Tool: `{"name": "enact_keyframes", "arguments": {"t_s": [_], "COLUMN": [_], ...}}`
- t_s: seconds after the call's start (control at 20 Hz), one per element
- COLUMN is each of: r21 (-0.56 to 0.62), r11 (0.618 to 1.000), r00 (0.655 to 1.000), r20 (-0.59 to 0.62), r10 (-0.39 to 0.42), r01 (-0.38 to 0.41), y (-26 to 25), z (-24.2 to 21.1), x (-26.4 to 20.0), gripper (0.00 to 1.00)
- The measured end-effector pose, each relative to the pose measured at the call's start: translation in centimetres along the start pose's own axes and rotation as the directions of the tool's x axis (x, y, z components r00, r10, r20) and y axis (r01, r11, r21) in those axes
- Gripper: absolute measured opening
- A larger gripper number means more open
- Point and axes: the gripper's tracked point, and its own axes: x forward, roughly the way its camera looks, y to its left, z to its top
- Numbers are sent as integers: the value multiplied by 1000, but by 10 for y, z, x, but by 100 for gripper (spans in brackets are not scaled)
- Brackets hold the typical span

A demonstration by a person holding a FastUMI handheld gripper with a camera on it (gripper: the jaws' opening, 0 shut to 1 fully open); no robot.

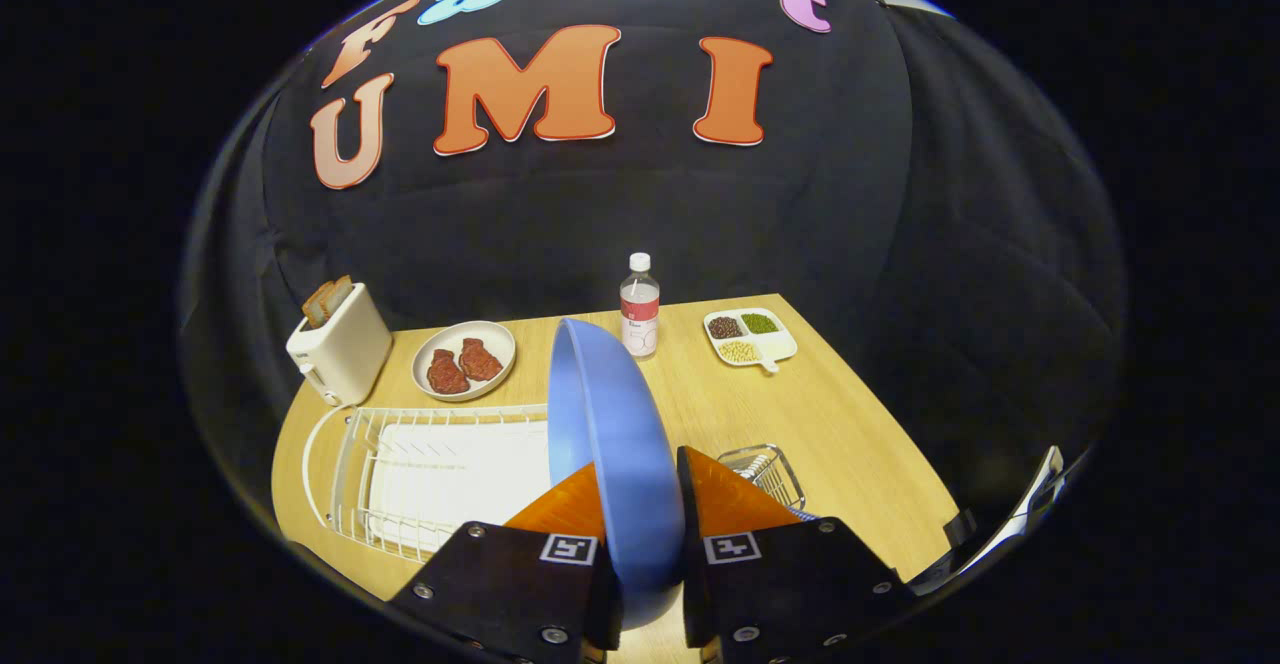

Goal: Take the plate from the dish rack, then take the spoon from the basket and place it into the plate.

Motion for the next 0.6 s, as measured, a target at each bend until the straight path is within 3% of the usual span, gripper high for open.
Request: {"name": "enact_keyframes", "arguments": {"t_s": [0.3,0.45,0.6], "r21": [181,224,306], "r11": [972,959,922], "r00": [985,979,956], "r20": [-55,-65,-96], "r10": [164,194,278], "r01": [-152,-175,-237], "y": [22,25,41], "z": [-58,-90,-122], "x": [-54,-76,-89], "gripper": [24,24,24]}}
